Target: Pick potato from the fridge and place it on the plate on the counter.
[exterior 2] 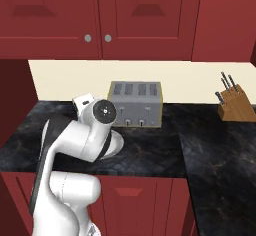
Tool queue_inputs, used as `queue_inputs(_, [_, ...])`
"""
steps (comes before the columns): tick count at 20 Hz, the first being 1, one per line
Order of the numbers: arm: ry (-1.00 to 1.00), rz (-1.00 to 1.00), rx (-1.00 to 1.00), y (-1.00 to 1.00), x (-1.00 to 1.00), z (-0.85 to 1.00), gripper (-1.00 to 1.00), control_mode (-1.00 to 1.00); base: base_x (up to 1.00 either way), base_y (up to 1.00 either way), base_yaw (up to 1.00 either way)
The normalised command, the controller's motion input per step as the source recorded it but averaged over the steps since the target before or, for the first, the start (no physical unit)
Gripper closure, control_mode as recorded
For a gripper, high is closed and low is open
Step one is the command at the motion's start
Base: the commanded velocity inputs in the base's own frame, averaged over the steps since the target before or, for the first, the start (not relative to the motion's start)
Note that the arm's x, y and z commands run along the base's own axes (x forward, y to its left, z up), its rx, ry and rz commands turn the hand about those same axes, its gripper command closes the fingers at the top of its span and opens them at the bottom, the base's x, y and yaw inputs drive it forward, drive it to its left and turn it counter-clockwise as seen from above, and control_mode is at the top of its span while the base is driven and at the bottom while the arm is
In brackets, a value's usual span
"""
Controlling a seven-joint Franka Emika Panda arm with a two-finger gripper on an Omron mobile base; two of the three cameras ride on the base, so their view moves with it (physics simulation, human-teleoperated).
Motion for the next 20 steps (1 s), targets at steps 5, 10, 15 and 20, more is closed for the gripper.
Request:
queue_inputs(5, [0.0,0.19,-0.07,0.01,0.43,-0.64,1.0,-1.0,0.0,0.0,0.0])
queue_inputs(10, [0.0,0.18,-0.05,0.0,0.43,-0.57,1.0,-1.0,0.0,0.0,0.0])
queue_inputs(15, [0.0,0.17,-0.06,0.01,0.4,-0.55,1.0,-1.0,0.0,0.0,0.0])
queue_inputs(20, [0.0,0.16,-0.05,0.0,0.35,-0.42,1.0,-1.0,0.0,0.0,0.0])
